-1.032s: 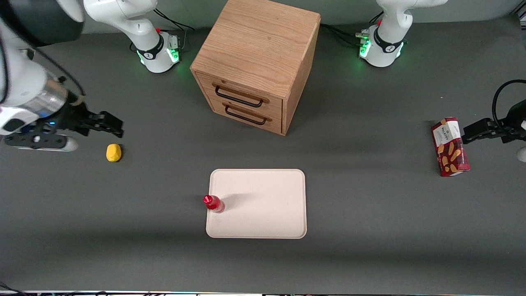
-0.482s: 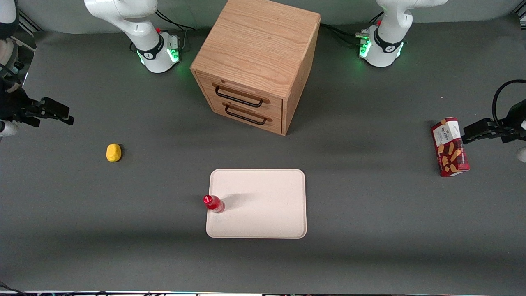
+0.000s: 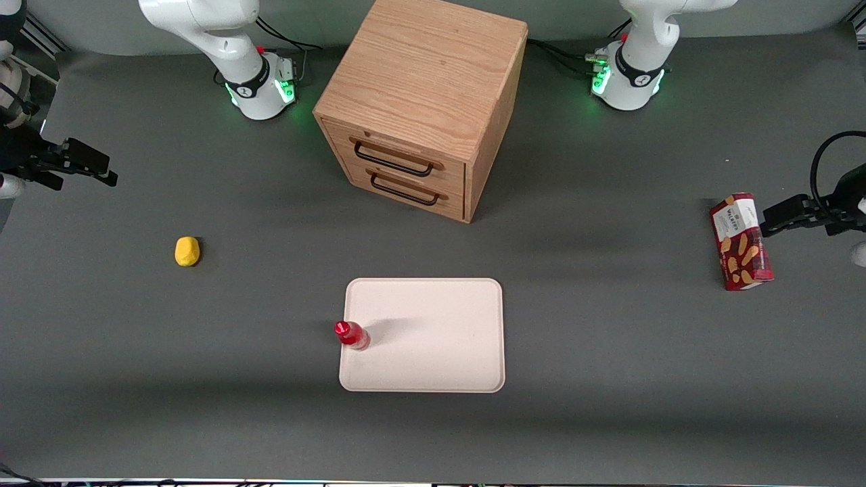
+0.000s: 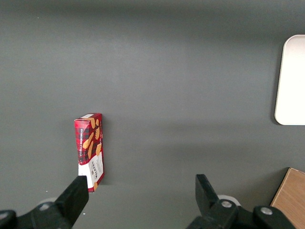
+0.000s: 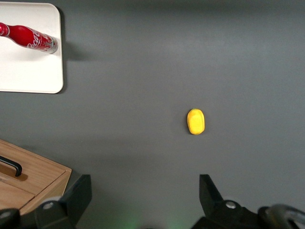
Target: Place coke bottle on tray
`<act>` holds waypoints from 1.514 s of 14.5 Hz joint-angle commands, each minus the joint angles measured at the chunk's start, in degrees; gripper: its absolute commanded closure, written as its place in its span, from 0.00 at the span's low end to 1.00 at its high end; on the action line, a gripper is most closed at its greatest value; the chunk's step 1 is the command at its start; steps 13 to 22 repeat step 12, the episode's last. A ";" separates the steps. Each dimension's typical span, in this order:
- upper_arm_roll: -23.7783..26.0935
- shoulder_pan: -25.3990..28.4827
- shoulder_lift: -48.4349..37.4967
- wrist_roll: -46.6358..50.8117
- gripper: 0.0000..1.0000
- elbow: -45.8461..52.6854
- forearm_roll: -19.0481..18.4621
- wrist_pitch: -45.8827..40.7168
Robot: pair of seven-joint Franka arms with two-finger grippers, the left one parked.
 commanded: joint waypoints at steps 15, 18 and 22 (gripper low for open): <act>1.16 0.49 2.56 -0.59 0.00 3.86 -0.33 0.50; 1.16 0.49 2.56 -0.59 0.00 3.86 -0.33 0.50; 1.16 0.49 2.56 -0.59 0.00 3.86 -0.33 0.50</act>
